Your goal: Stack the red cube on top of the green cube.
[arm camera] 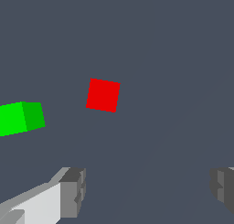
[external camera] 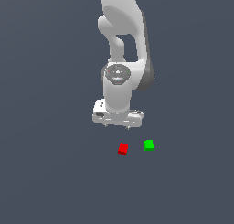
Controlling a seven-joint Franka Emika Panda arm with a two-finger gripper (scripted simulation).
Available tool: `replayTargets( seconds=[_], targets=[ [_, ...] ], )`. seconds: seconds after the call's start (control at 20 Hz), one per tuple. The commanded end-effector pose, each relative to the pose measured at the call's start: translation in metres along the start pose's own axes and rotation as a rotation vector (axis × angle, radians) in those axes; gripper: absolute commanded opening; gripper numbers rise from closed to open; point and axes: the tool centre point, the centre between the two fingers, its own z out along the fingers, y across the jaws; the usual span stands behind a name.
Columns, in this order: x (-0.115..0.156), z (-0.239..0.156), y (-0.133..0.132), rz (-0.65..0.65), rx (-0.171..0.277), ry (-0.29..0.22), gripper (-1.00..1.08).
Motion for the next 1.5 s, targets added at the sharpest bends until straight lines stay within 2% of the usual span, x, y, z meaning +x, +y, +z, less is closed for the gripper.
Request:
replayTargets(
  seconds=[0.0,0.65,1.45],
  targets=[
    [0.01,0.011,-0.008,0.03,0.001,-0.001,1.0],
    [0.054,0.053,-0.035,0.147,0.006,-0.005,1.0],
    [0.061,0.072,-0.039,0.164,0.006,-0.006,1.0]
  ],
)
